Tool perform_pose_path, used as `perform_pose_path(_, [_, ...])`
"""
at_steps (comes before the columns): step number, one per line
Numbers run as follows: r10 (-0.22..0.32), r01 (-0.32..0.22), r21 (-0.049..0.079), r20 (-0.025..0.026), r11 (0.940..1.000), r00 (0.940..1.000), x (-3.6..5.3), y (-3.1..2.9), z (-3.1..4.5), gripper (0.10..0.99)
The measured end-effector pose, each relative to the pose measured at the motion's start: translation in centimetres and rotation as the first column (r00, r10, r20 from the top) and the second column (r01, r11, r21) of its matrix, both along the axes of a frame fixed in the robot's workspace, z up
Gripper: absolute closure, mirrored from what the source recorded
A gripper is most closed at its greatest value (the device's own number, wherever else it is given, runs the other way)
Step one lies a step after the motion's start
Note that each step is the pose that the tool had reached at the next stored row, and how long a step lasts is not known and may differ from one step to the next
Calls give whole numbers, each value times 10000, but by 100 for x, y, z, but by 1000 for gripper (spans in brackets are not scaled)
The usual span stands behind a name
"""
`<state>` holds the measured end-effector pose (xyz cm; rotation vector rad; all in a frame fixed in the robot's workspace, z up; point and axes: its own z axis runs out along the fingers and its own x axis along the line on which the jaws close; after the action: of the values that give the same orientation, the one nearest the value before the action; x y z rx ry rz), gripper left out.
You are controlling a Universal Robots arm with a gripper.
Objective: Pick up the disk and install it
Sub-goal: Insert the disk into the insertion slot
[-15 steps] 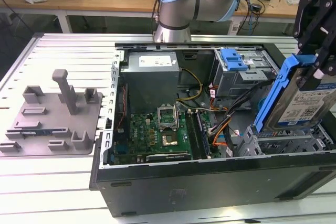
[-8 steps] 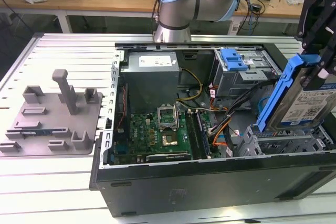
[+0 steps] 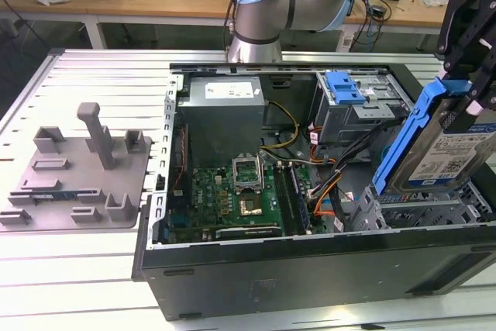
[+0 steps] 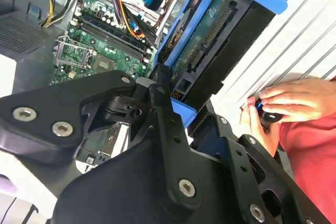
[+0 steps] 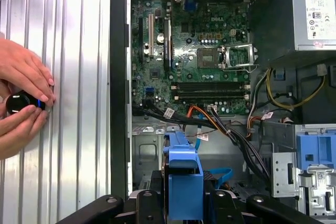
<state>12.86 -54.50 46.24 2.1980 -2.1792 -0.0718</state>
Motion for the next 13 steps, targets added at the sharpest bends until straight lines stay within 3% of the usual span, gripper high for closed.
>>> perform_pose_path(13, [31,-31,-1,-13,10000,10000,18,34,-13,722])
